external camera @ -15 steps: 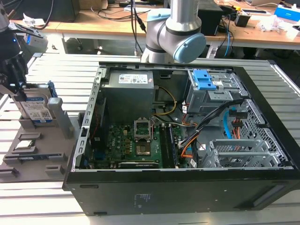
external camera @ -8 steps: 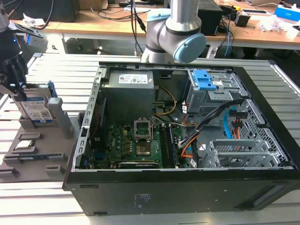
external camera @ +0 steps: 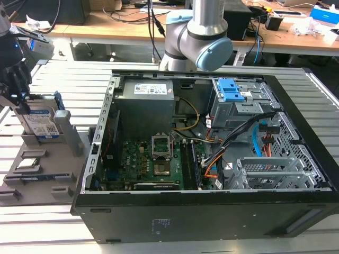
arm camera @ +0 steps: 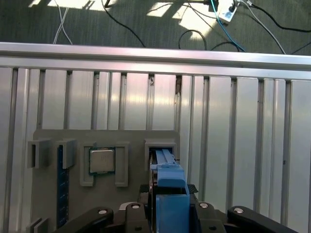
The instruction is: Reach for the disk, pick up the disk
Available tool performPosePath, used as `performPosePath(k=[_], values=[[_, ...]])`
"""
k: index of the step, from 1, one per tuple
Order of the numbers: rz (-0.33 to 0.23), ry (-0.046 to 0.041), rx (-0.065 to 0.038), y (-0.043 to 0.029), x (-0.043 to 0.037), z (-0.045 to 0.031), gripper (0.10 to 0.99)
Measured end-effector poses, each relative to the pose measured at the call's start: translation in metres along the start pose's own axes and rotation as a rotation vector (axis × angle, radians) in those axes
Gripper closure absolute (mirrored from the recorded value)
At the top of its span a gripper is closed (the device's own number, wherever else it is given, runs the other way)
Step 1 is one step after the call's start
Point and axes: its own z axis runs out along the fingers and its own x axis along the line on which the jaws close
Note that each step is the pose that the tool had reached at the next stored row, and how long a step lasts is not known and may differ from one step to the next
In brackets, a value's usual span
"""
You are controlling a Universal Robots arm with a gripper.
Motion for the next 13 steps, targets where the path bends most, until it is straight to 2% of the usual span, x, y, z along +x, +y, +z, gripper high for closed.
performPosePath(k=[13], values=[[0.000, 0.0001, 0.000, 0.0006, 0.0003, -0.0143, 0.722]])
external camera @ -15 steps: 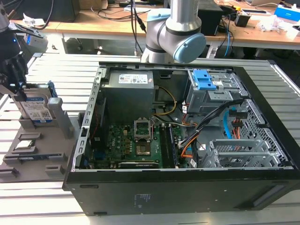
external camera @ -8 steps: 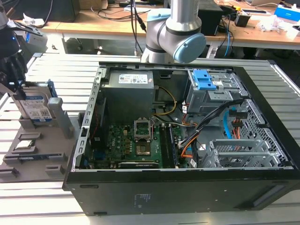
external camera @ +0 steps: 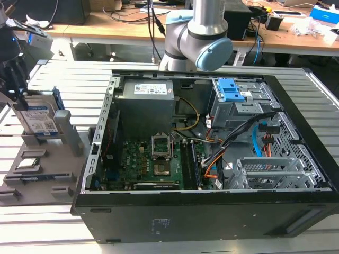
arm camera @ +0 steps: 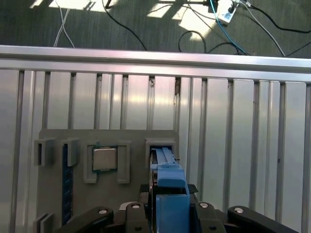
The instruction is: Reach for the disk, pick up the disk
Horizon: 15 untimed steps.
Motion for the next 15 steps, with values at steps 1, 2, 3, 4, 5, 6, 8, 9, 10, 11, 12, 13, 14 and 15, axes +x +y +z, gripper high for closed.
performPosePath(k=[1, 2, 3, 4, 5, 6, 8, 9, 10, 11, 12, 13, 14, 15], values=[[0.000, 0.0000, 0.000, 0.0000, 0.0000, -0.0014, 0.722], [0.000, 0.0001, 0.000, 0.0001, 0.0001, -0.0025, 0.722], [0.000, 0.0001, 0.000, 0.0001, 0.0001, -0.0032, 0.722], [0.000, 0.0000, 0.000, 0.0002, 0.0001, -0.0051, 0.722], [0.000, 0.0000, 0.000, 0.0002, 0.0001, -0.0059, 0.722], [0.000, 0.0000, 0.000, 0.0002, 0.0002, -0.0063, 0.722], [0.000, 0.0001, 0.000, 0.0003, 0.0002, -0.0083, 0.722], [0.000, 0.0000, 0.000, 0.0004, 0.0002, -0.0091, 0.722], [0.000, 0.0000, 0.000, 0.0004, 0.0003, -0.0104, 0.722], [0.000, 0.0000, 0.000, 0.0004, 0.0003, -0.0116, 0.722], [0.000, 0.0000, 0.000, 0.0005, 0.0003, -0.0128, 0.722], [0.000, 0.0000, 0.000, 0.0005, 0.0003, -0.0136, 0.722], [0.000, 0.0000, 0.000, 0.0005, 0.0003, -0.0141, 0.722], [0.000, 0.0000, 0.000, 0.0004, 0.0004, -0.0146, 0.722]])
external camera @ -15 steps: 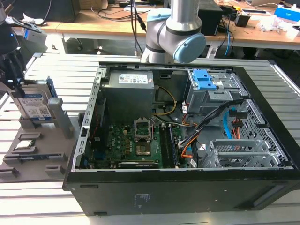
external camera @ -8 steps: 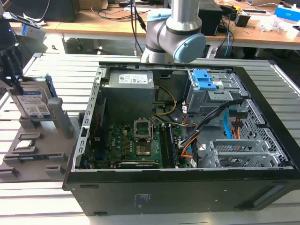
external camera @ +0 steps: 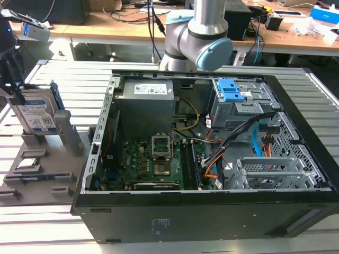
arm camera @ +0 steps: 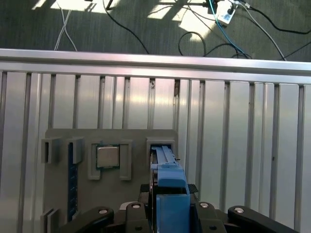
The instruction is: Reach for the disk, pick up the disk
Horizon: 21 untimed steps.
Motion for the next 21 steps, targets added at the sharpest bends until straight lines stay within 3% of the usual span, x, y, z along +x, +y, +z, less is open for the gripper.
performPosePath(k=[21], values=[[0.000, 0.0000, 0.000, 0.0005, 0.0006, -0.0241, 0.722]])
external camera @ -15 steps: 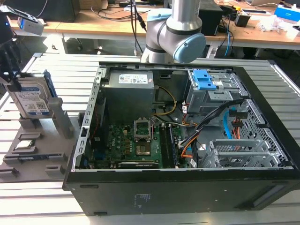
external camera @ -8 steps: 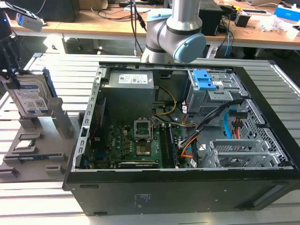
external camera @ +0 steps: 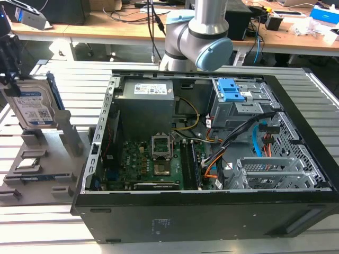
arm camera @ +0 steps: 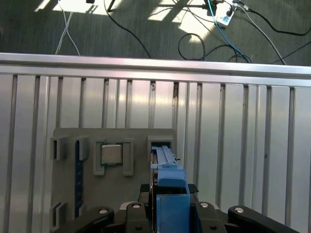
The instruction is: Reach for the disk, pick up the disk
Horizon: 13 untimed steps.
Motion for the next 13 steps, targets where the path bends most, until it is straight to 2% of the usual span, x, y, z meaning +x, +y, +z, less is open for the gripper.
performPosePath(k=[13], values=[[0.000, 0.0001, 0.000, 0.0008, 0.0006, -0.0236, 0.722]])
